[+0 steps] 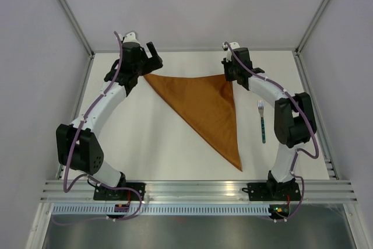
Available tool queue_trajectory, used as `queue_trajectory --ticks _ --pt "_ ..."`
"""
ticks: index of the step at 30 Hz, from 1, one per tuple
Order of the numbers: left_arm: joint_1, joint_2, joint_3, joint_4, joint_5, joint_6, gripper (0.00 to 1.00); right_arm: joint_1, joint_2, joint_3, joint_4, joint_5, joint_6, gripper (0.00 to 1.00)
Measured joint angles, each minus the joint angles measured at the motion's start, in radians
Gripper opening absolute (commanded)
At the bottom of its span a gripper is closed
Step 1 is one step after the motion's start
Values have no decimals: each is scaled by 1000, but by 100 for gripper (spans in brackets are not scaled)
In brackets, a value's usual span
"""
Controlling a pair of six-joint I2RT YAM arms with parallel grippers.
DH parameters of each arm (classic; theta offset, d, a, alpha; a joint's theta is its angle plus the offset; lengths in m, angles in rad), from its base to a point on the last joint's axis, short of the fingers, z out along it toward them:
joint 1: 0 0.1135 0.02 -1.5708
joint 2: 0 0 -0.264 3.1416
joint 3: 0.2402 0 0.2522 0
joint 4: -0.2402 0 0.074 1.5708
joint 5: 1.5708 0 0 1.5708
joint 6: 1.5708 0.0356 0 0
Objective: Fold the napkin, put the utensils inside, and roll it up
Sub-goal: Fold the napkin, then grab a utensil with the right arm
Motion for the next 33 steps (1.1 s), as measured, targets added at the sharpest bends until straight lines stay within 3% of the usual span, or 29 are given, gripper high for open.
queue_trajectory --ticks 4,7,8,11,20,28,33 --pt "0 9 -15 15 15 0 96 0 29 0 -1 14 2 22" --pt "0 16 -29 28 18 0 96 -2 53 0 -1 30 3 36" --pt "0 18 -33 32 19 0 96 -2 58 0 -2 34 1 46" --pt "0 29 -43 48 24 0 97 -6 74 0 -2 47 -1 55" --pt "3 34 -137 135 79 -2 97 -81 48 58 -109 63 -13 57" --pt "7 10 -277 224 147 -36 97 -204 -299 -270 -237 91 -62 54" --pt "7 -4 -309 273 175 -51 97 -204 -341 -388 -319 89 -63 54"
